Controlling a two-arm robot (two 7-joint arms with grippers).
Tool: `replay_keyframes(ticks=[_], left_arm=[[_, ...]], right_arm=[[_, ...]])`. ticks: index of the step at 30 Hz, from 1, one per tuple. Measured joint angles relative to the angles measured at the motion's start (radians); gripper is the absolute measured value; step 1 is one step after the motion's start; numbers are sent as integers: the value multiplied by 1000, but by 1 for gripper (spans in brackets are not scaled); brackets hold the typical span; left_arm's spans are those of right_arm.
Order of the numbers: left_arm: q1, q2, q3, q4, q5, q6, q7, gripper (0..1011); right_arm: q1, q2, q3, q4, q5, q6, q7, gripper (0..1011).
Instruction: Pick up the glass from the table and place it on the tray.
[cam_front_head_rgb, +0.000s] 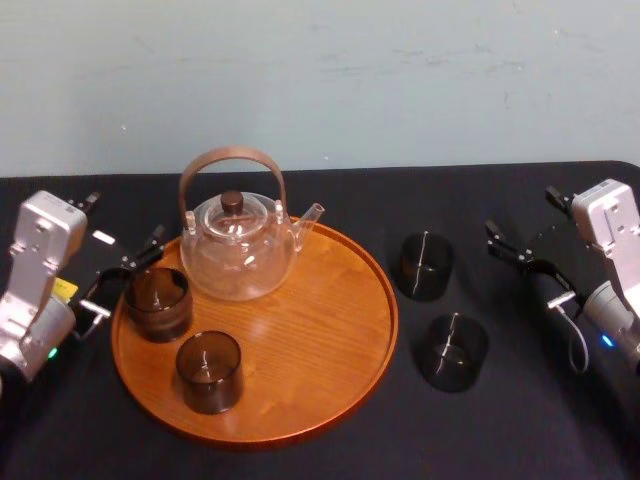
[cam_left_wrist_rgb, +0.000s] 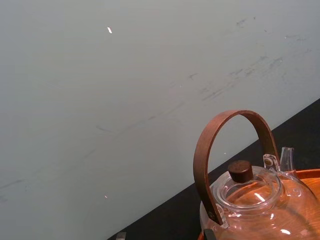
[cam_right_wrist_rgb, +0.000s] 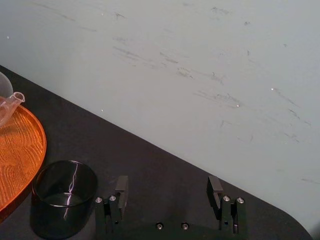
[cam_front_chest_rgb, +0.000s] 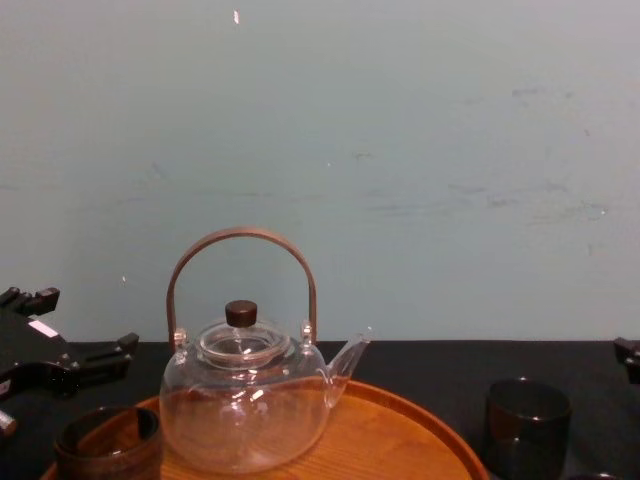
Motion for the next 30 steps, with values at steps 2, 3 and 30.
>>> replay_keyframes(ticks=[2,3,30], left_arm=[[0,0,0,0,0,0,0,1001],[0,0,0,0,0,0,0,1001],[0,0,0,0,0,0,0,1001]], right_arm=[[0,0,0,0,0,0,0,1002],[0,0,0,0,0,0,0,1002],[0,0,0,0,0,0,0,1002]])
